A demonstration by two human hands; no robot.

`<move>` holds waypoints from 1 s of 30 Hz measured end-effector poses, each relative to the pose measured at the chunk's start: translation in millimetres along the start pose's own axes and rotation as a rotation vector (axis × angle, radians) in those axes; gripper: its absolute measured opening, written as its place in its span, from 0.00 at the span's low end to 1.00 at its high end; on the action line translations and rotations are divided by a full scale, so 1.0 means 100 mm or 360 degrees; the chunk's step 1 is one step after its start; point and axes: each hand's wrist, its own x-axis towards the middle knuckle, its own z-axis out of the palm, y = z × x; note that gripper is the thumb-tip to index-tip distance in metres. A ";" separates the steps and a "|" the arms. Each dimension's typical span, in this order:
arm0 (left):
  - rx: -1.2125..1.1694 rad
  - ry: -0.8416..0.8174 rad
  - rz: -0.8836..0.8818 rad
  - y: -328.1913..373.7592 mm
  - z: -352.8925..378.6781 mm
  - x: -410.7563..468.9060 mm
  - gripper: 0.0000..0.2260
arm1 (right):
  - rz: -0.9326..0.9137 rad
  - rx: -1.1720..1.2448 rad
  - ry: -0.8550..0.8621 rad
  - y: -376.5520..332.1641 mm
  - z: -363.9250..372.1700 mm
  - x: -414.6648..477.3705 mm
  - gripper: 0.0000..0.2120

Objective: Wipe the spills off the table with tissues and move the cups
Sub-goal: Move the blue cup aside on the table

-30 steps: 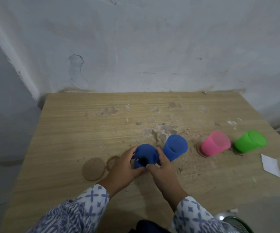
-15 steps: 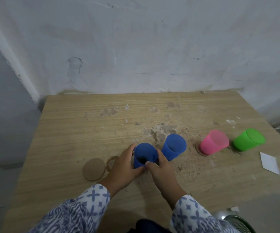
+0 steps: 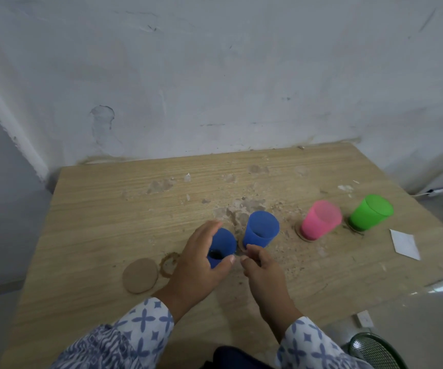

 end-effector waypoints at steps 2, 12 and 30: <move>-0.0048 -0.0015 0.0078 0.10 0.05 0.03 0.26 | -0.0023 0.0076 0.0100 -0.02 -0.09 -0.01 0.11; -0.0109 -0.0395 0.0443 0.69 0.72 0.24 0.21 | -0.0111 0.0364 0.0475 0.05 -0.82 0.17 0.08; 0.0341 -0.1036 0.0265 1.23 3.27 1.22 0.26 | 0.0176 0.0063 0.0649 1.14 -3.12 1.45 0.09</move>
